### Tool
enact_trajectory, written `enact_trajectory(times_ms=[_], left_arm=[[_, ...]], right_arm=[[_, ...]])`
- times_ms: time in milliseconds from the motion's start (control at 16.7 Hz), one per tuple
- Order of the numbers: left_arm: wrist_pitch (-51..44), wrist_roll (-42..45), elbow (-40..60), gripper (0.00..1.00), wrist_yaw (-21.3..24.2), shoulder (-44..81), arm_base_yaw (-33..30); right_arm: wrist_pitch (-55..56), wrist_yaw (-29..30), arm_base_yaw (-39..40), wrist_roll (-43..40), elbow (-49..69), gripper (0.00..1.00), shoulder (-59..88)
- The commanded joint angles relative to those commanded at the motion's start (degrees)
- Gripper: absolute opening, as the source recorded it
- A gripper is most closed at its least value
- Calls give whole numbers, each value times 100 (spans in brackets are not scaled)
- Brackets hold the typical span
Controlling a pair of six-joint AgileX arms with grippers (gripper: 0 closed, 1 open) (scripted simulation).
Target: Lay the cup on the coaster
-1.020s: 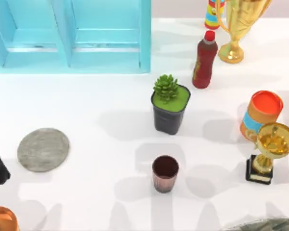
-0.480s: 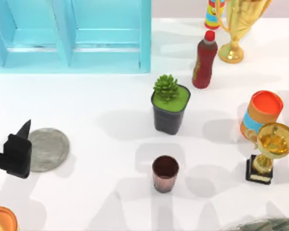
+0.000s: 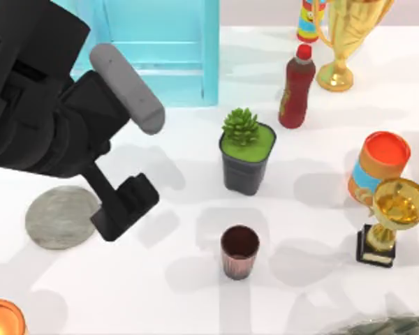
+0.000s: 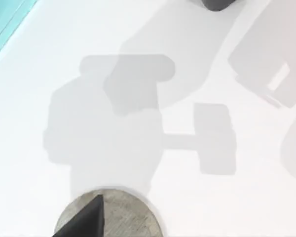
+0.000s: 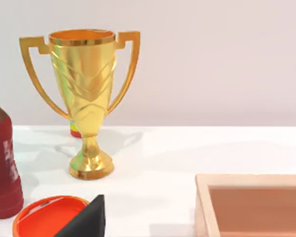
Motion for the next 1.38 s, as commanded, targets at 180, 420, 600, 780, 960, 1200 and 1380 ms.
enact_trajectory(times_ms=[180, 420, 600, 780, 960, 1200, 1380], left_arm=[[-1033, 500, 1359, 100, 0, 1523, -706], [-2164, 1045, 2848, 100, -1, 3171, -1479], [-2718, 1314, 3578, 100, -1, 3974, -1858], [-2936, 1419, 3865, 100, 0, 4291, -2007], [-2936, 1419, 3865, 100, 0, 4291, -2007], [-2697, 1427, 3628, 100, 0, 4316, -1991], [-1938, 1434, 3033, 100, 1, 4440, -1990]], right_arm=[[0, 0, 0, 0, 0, 100, 0], [0, 0, 0, 0, 0, 100, 0], [0, 0, 0, 0, 0, 100, 0], [0, 0, 0, 0, 0, 100, 0], [0, 0, 0, 0, 0, 100, 0], [0, 0, 0, 0, 0, 100, 0], [0, 0, 0, 0, 0, 100, 0]])
